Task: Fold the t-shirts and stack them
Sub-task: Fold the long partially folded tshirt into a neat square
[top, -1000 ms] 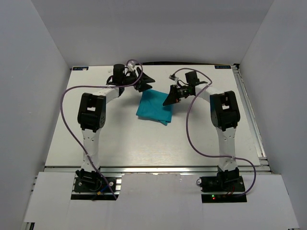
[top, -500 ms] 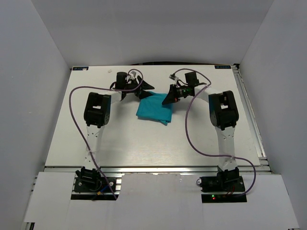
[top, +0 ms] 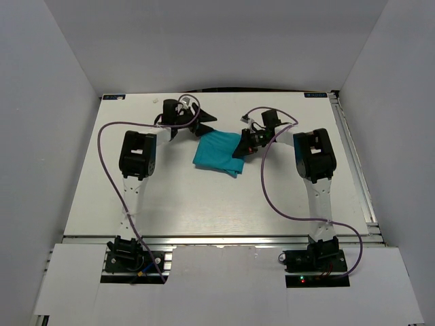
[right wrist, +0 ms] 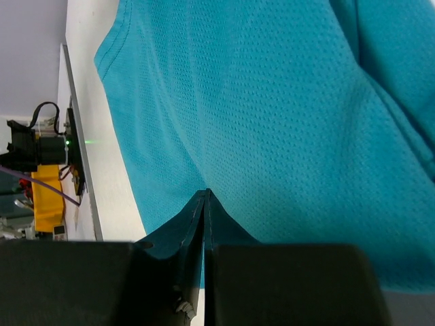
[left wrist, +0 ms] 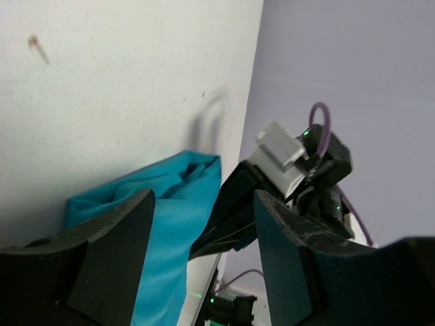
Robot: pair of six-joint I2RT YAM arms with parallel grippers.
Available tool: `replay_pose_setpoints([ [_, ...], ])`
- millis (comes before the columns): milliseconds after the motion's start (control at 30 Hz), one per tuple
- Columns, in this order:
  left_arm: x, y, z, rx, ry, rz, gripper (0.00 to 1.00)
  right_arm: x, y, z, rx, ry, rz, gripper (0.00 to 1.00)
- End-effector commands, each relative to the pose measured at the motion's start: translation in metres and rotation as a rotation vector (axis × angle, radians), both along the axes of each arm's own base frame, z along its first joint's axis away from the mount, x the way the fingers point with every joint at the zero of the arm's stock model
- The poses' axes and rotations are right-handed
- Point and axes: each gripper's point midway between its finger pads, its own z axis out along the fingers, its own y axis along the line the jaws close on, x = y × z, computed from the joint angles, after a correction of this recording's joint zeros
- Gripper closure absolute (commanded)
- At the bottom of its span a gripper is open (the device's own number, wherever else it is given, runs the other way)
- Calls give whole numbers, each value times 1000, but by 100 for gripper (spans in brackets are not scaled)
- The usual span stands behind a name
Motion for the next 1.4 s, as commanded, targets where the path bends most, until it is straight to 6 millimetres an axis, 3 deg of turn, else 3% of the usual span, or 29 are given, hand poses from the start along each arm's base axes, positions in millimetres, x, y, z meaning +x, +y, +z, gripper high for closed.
replay_pose_setpoints([
  [0, 30, 19, 50, -27, -154, 73, 29, -3, -3, 6, 0, -22, 21, 93],
  [33, 33, 24, 71, -40, -185, 86, 28, 0, -1, 17, 20, -37, 29, 93],
  [167, 37, 44, 115, -54, -269, 105, 27, 5, 2, 36, 51, -77, 40, 93],
  [267, 23, 44, 128, -59, -288, 66, 27, 7, 4, 48, 67, -96, 47, 93],
  [367, 6, 46, 117, -45, -265, 45, 27, 6, 5, 62, 94, -148, 74, 93],
  [467, -14, 46, 120, -29, -281, 23, 26, 3, 4, 85, 129, -196, 103, 93],
  [600, -42, 48, 147, -22, -339, -10, 26, 1, -4, 116, 141, -272, 123, 92],
  [733, -78, 46, 140, -7, -322, -41, 26, -11, -9, 123, 148, -278, 167, 92],
  [833, -98, 40, 138, -6, -317, -72, 26, -24, -14, 116, 134, -266, 185, 92],
  [1000, -124, 19, 108, 3, -253, -130, 26, -46, -21, 95, 107, -213, 212, 92],
  [1367, -128, 7, 49, 20, -152, -182, 26, -53, -24, 76, 81, -177, 215, 92],
])
